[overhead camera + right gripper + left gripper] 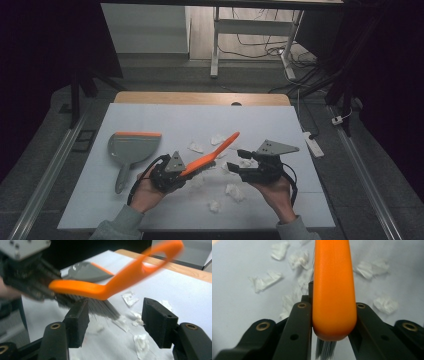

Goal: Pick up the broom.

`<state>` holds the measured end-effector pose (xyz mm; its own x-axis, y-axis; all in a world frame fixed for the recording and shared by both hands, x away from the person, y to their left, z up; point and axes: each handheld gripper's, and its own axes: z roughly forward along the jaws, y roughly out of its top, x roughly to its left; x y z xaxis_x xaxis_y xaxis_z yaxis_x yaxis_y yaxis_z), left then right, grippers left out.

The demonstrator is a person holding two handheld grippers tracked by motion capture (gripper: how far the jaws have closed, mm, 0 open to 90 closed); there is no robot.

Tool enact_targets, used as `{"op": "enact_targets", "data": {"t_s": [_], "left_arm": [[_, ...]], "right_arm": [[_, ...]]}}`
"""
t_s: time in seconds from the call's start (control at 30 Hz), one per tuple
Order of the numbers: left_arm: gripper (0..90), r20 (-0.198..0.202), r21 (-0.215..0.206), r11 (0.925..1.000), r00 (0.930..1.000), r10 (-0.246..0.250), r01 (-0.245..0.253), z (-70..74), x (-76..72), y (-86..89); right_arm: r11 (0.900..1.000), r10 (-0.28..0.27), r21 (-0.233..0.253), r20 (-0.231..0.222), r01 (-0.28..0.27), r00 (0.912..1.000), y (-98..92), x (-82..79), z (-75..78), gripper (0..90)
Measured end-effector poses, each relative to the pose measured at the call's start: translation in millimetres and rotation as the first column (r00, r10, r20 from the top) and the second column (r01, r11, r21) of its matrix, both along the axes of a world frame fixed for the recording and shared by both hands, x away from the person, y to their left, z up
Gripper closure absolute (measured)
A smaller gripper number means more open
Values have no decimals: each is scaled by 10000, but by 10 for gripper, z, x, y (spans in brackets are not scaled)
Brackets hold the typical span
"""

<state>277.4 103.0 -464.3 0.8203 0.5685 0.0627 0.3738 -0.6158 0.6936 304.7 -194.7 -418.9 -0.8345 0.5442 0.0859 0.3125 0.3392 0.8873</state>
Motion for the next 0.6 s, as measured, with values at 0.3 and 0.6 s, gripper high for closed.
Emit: {"op": "enact_targets", "data": {"t_s": [0.3, 0.6], "left_arm": [[784, -310, 1326, 9888, 9974, -654, 689, 11, 76, -186], [785, -110, 2093, 9647, 9868, -1614, 1601, 81, 77, -395]], "right_arm": [[9774, 1398, -1683, 609, -1279, 9883, 242, -44, 83, 333], [9084, 2135, -3720, 198, -1910, 9767, 470, 104, -92, 332]]}}
